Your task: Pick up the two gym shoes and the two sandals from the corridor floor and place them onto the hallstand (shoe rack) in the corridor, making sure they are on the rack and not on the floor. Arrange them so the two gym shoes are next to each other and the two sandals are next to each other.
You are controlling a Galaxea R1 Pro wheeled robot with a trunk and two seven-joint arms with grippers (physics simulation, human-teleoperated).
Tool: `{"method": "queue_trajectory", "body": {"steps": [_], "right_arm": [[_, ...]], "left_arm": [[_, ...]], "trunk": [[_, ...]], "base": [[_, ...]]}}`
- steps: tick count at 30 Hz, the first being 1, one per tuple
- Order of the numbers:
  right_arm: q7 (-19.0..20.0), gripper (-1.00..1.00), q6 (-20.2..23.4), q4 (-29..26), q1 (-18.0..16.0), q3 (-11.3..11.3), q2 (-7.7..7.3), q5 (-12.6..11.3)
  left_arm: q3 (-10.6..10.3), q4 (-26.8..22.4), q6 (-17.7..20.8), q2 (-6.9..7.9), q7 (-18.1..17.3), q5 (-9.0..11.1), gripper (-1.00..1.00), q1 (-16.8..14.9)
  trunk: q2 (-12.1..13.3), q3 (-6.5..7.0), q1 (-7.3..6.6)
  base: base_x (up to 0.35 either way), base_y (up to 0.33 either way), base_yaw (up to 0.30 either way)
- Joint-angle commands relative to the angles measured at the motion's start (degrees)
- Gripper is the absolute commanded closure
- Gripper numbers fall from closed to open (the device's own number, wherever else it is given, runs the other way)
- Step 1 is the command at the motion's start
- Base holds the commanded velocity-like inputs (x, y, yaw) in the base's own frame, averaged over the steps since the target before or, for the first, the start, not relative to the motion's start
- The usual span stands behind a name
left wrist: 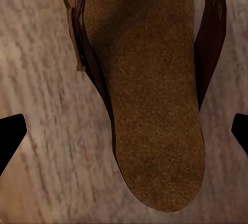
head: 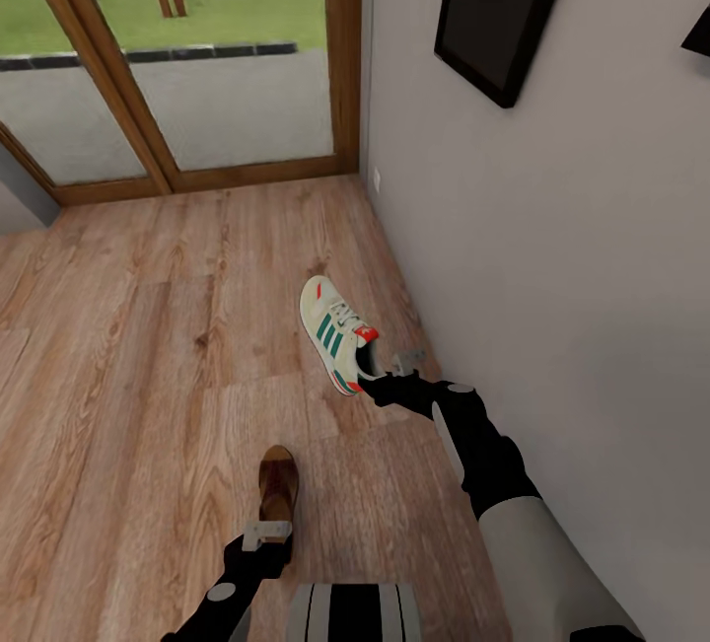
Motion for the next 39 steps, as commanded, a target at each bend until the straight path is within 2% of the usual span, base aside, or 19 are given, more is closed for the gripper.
{"method": "queue_trajectory", "body": {"steps": [1, 7, 12, 20, 23, 27, 31, 39], "right_arm": [[0.4, 1.0, 0.2, -0.1, 0.0, -0.1, 0.03, 0.6], [0.4, 1.0, 0.2, -0.1, 0.0, -0.1, 0.03, 0.6], [0.4, 1.0, 0.2, -0.1, 0.0, -0.1, 0.03, 0.6], [0.4, 1.0, 0.2, -0.1, 0.0, -0.1, 0.03, 0.6], [0.4, 1.0, 0.2, -0.1, 0.0, -0.1, 0.03, 0.6], [0.4, 1.0, 0.2, -0.1, 0.0, -0.1, 0.03, 0.6], [0.4, 1.0, 0.2, -0.1, 0.0, -0.1, 0.03, 0.6], [0.4, 1.0, 0.2, -0.1, 0.0, -0.1, 0.03, 0.6]], "left_arm": [[0.3, 0.0, -0.2, -0.06, 0.1, -0.6, -1.0, 0.0], [0.3, 0.0, -0.2, -0.06, 0.1, -0.6, -1.0, 0.0], [0.3, 0.0, -0.2, -0.12, 0.1, -0.7, -1.0, -0.2], [-0.1, -1.2, -0.2, -0.22, 0.1, -0.7, -1.0, -0.2], [-0.2, -3.3, -0.2, -0.29, -0.1, -0.7, -1.0, -0.2], [-1.3, -4.5, -0.1, -0.24, -0.1, -0.7, -1.0, -0.2], [-2.5, -5.2, -0.1, -0.3, 0.1, -0.7, -1.0, -0.2], [-3.1, -5.4, -0.1, -0.24, 0.2, -0.7, -1.0, -0.2]], "trunk": [[0.0, -0.11, -0.01], [0.0, -0.43, -0.01], [-0.1, -1.58, 0.12], [-0.1, -1.59, 0.12], [-0.1, -1.88, 0.14], [-0.1, -1.89, 0.14], [-0.1, -2.78, 0.25], [-0.2, -3.26, 0.27]], "base": [[0.0, 0.0, 0.0], [0.0, 0.0, 0.0], [0.0, 0.0, 0.0], [0.0, 0.0, 0.0], [0.0, 0.0, 0.0], [0.0, 0.0, 0.0], [0.0, 0.0, 0.0], [0.0, 0.0, 0.0]]}}
